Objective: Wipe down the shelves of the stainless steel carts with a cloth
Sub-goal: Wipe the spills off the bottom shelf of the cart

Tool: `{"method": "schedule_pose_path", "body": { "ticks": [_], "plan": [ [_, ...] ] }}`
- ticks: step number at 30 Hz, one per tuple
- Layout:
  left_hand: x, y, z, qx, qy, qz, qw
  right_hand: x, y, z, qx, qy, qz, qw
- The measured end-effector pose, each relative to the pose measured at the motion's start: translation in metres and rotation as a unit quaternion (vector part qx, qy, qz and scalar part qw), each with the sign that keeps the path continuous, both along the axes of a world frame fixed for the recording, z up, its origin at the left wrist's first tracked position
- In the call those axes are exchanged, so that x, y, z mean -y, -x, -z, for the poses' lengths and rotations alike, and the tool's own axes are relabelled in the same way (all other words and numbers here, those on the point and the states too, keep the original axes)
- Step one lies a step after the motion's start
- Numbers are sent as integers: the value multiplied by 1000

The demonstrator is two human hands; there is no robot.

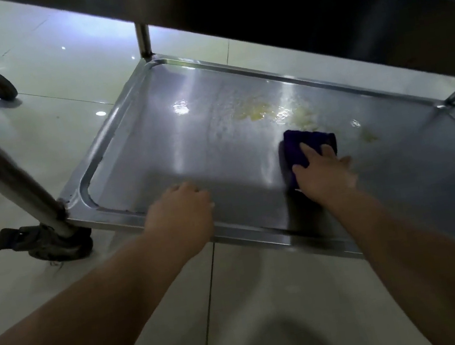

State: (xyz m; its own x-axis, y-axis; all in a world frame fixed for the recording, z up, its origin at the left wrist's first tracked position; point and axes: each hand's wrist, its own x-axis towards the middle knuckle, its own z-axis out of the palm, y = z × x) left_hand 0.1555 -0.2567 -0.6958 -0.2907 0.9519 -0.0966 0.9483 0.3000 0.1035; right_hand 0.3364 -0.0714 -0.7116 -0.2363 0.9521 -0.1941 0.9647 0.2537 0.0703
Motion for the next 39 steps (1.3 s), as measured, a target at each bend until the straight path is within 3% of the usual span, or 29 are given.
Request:
{"method": "schedule_pose_path", "body": {
  "ticks": [3,6,8,10,12,14,17,19,21,23,25,27,29,34,36,39],
  "plan": [
    [-3,-7,13,-7,46,25,999,27,-4,2,-25,-26,-124,992],
    [0,-2,23,4,51,20,998,51,-27,10,-70,-17,-270,960],
    [0,-2,28,12,48,27,998,44,-45,11,-75,-5,-317,945],
    [0,-4,32,24,38,7,999,17,-54,11,-86,-20,-237,967],
    [-2,-8,36,22,27,2,999,-6,-48,8,-75,-8,-76,994],
    [-2,-12,37,27,2,-14,1000,-5,-28,7,-52,-9,0,999],
    [0,-17,32,32,-24,-44,998,35,-11,9,-111,-4,-123,986],
    [3,-17,31,32,-29,-47,998,64,-25,11,-95,2,-287,953],
    [5,-16,30,46,-29,-49,997,58,-50,3,-105,22,-357,928],
    [7,-16,29,59,-40,-54,996,29,-77,3,-88,-18,-309,947],
    [7,-19,30,57,-58,-53,995,-1,-98,2,-69,-30,-123,989],
    [5,-22,30,54,-57,-62,995,-11,-97,5,-36,-11,5,999],
    [-1,-26,29,60,-48,-70,995,1,-84,12,21,-16,-35,999],
    [-27,-61,26,116,-60,16,991,39,-93,10,-84,13,-262,961],
    [-34,-71,28,116,-44,22,992,24,-105,2,-88,12,-247,965],
    [-37,-76,29,101,-24,7,995,-23,-107,1,49,-27,-181,982]
  ]
}}
